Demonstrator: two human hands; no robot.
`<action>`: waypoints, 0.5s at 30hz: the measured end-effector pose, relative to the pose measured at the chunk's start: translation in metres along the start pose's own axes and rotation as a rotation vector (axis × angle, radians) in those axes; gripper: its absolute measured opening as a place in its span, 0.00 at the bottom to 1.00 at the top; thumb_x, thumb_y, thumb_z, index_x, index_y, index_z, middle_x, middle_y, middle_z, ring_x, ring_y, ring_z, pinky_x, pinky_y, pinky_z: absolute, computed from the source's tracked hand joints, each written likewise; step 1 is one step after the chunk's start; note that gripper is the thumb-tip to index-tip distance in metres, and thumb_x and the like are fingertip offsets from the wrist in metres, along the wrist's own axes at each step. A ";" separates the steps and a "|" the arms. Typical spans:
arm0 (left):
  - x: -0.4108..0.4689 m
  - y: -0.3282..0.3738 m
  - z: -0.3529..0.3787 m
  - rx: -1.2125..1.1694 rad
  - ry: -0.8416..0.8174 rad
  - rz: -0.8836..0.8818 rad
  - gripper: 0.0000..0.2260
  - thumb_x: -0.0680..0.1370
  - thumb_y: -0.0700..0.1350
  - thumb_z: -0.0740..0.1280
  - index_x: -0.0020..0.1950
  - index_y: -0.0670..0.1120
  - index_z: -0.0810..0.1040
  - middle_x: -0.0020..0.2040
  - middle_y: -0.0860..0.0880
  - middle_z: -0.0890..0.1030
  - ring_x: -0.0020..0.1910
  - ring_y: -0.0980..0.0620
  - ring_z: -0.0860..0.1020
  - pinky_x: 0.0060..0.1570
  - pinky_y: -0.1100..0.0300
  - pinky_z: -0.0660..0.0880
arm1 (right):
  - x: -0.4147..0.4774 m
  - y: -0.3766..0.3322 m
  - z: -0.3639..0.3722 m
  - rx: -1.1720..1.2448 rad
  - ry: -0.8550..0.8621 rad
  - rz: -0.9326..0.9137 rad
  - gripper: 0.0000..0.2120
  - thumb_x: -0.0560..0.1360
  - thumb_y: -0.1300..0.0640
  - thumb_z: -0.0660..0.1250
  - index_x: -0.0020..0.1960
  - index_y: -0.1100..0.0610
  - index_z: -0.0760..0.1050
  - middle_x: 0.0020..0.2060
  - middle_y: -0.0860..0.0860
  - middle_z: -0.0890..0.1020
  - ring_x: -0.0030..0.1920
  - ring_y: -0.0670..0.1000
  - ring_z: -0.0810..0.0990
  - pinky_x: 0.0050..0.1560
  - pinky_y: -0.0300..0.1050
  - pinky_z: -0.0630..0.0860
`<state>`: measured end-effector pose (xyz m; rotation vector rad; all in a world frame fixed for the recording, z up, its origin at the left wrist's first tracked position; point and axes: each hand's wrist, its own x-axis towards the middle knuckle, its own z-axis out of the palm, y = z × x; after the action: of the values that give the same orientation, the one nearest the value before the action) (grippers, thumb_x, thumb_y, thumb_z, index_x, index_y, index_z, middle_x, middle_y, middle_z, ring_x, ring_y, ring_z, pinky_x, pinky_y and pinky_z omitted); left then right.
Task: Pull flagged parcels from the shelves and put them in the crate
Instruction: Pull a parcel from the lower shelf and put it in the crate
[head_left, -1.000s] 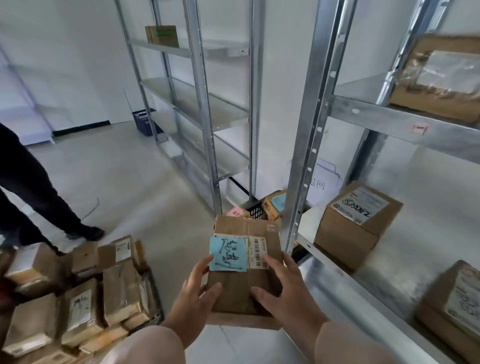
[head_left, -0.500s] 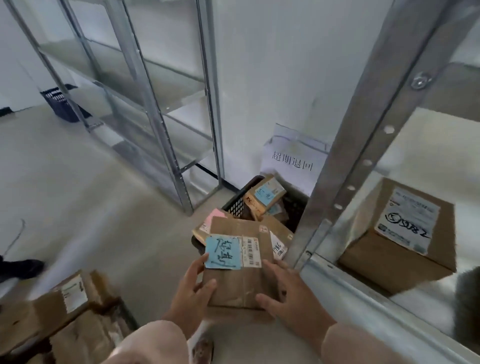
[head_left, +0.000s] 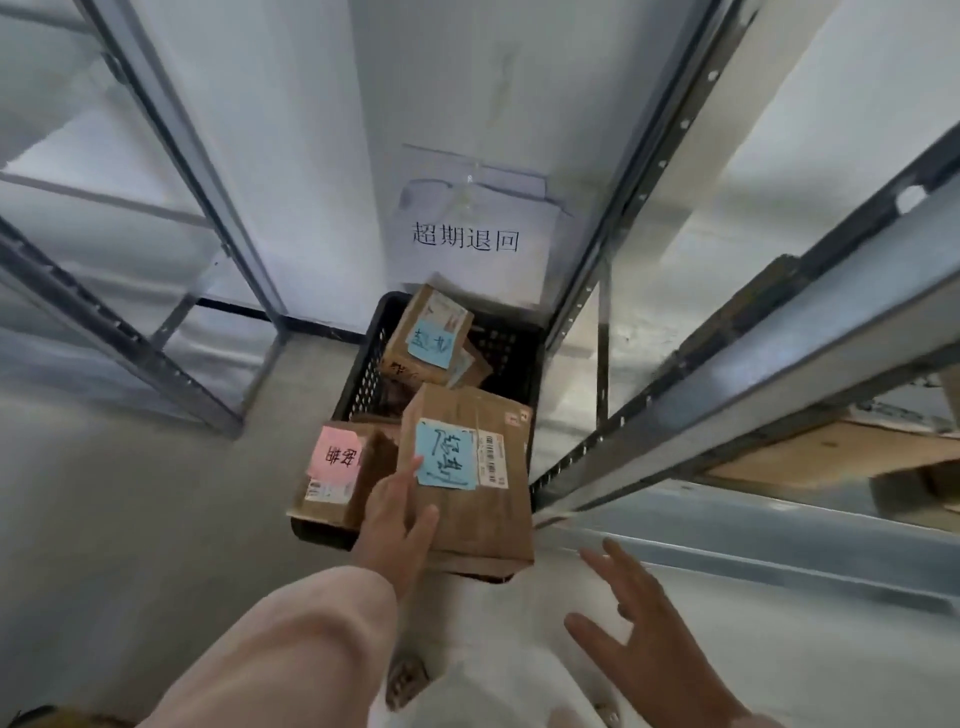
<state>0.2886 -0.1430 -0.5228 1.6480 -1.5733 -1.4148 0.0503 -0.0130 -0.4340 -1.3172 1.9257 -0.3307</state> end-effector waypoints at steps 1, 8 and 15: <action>0.009 -0.001 0.004 0.022 -0.027 0.015 0.26 0.78 0.52 0.62 0.67 0.76 0.56 0.68 0.59 0.60 0.66 0.55 0.65 0.70 0.51 0.63 | -0.001 0.002 0.001 0.000 0.026 0.009 0.31 0.73 0.44 0.70 0.71 0.38 0.60 0.74 0.37 0.56 0.73 0.40 0.58 0.73 0.44 0.61; 0.043 -0.006 0.033 0.255 -0.148 0.010 0.27 0.81 0.46 0.60 0.75 0.63 0.52 0.75 0.52 0.58 0.72 0.50 0.63 0.71 0.51 0.64 | -0.002 0.003 0.000 -0.059 0.065 0.052 0.31 0.74 0.41 0.67 0.72 0.35 0.55 0.75 0.36 0.51 0.75 0.42 0.54 0.74 0.48 0.60; 0.030 0.019 0.035 0.649 -0.128 0.067 0.34 0.78 0.58 0.62 0.77 0.61 0.45 0.80 0.52 0.47 0.78 0.47 0.49 0.74 0.48 0.54 | -0.013 0.008 -0.004 -0.162 0.094 0.068 0.34 0.74 0.35 0.61 0.74 0.36 0.49 0.76 0.36 0.44 0.76 0.44 0.49 0.75 0.48 0.57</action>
<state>0.2440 -0.1641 -0.5301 1.8369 -2.3093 -1.0447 0.0444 0.0008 -0.4307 -1.3572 2.1077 -0.2094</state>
